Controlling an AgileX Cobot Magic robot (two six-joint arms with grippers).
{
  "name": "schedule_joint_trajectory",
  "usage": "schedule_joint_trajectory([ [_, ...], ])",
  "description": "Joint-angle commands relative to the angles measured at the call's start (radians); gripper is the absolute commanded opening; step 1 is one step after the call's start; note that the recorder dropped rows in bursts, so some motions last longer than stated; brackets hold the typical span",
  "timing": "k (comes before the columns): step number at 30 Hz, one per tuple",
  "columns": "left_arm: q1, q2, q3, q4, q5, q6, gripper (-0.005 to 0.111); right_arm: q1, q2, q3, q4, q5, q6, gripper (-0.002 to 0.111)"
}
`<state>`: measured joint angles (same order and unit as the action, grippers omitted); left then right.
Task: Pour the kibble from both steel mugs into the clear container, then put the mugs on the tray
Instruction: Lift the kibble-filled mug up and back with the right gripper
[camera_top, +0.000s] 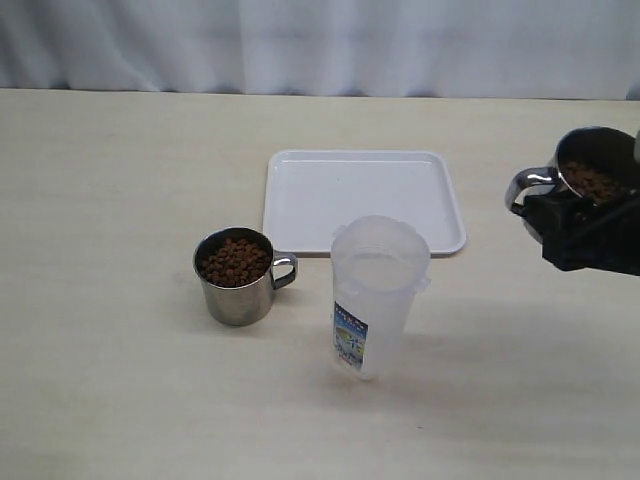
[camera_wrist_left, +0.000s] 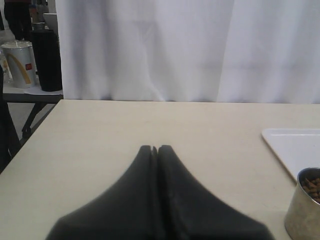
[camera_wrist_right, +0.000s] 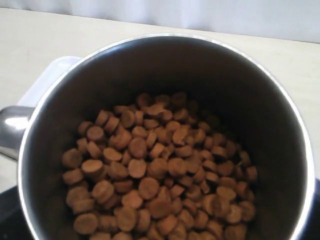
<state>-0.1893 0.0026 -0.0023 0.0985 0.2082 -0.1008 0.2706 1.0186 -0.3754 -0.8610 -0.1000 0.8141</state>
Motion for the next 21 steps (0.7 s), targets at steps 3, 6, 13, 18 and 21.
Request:
schedule_joint_trajectory([
  [3,-0.006,-0.003,0.002,-0.003,-0.012,0.005,0.000,-0.004,-0.009,-0.020,-0.163,-0.027,0.119,0.004],
  [6,-0.006,-0.003,0.002,-0.003,-0.012,0.005,0.000,0.017,-0.009,-0.020,-0.165,-0.041,0.068,0.004],
  [13,-0.006,-0.003,0.002,-0.003,-0.012,0.005,0.000,0.156,-0.009,-0.098,-0.146,0.143,0.046,0.004],
  [18,-0.006,-0.003,0.002,-0.003,-0.012,0.005,0.000,0.264,-0.007,-0.158,-0.146,0.242,0.046,0.004],
  [21,-0.006,-0.003,0.002,-0.003,-0.012,0.005,0.000,0.326,-0.007,-0.192,-0.165,0.293,0.046,0.004],
])
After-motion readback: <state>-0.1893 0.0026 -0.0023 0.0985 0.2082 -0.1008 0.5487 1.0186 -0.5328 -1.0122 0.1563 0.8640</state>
